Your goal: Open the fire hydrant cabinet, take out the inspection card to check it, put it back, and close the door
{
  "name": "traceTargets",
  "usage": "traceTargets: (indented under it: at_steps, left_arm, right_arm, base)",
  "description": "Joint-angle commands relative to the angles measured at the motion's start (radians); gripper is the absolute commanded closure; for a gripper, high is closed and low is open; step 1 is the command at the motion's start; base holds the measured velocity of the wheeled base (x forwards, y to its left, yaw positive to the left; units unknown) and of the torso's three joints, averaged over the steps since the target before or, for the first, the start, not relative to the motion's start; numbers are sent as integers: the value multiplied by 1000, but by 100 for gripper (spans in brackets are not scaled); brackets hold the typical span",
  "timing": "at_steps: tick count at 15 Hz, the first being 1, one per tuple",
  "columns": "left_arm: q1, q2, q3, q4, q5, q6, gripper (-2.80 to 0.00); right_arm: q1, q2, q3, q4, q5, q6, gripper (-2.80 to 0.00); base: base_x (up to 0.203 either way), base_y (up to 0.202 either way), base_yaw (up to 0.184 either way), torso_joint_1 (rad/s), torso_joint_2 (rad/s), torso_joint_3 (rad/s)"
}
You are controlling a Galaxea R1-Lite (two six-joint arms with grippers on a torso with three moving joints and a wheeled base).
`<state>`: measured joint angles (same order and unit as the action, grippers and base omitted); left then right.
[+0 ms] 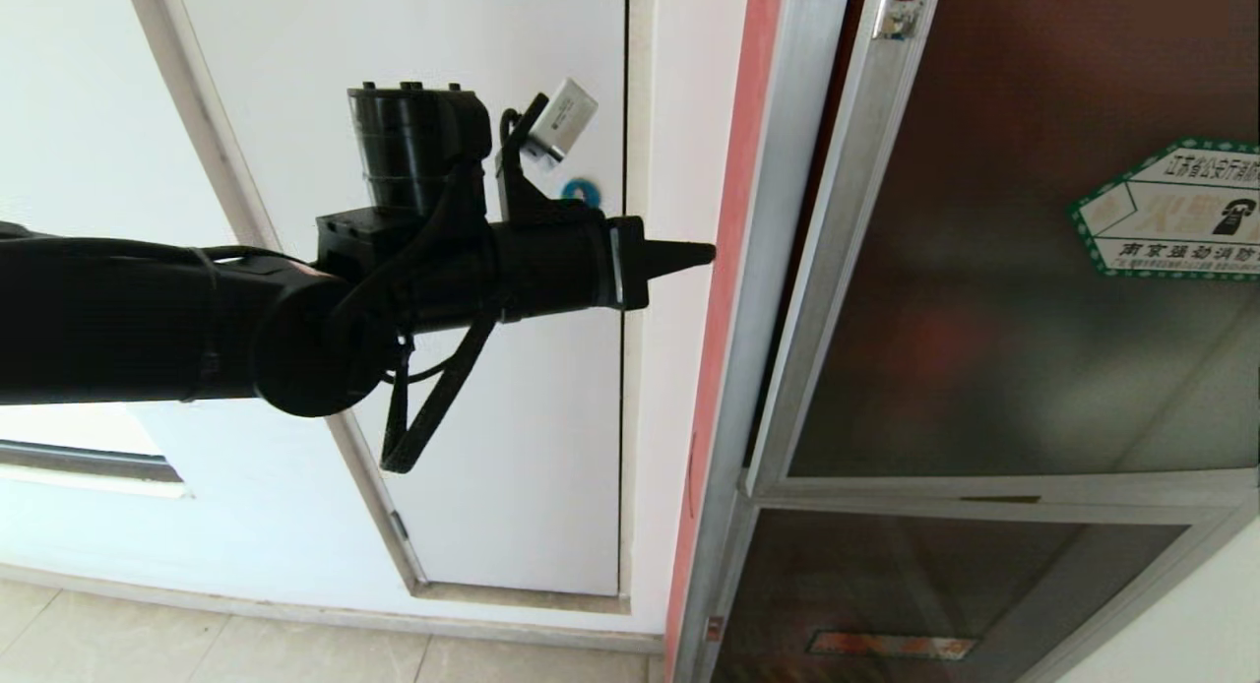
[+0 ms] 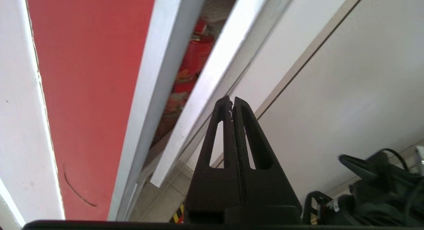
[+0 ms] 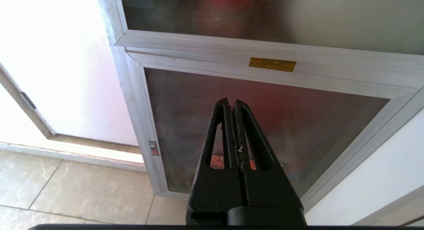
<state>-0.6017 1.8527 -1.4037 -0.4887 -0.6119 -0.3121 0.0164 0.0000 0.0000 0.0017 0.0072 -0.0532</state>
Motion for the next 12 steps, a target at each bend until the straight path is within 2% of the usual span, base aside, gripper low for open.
traceTargets:
  at_steps: [1,7,12]
  left_arm:
    - [-11,62,-36,-5,-2,-1,0]
    - [-55,142,-80,-13,12,41,0]
    - [-59,209,-130,-13,34,47,0]
  right_arm:
    - [0,2,-2,0,0,0,0]
    - [0,2,0,0,0,0,0]
    - [0,2,0,0,0,0,0]
  base:
    - [0,0,0,0,0,0]
    - [0,0,0,0,0,0]
    - [0,0,0,0,0,0]
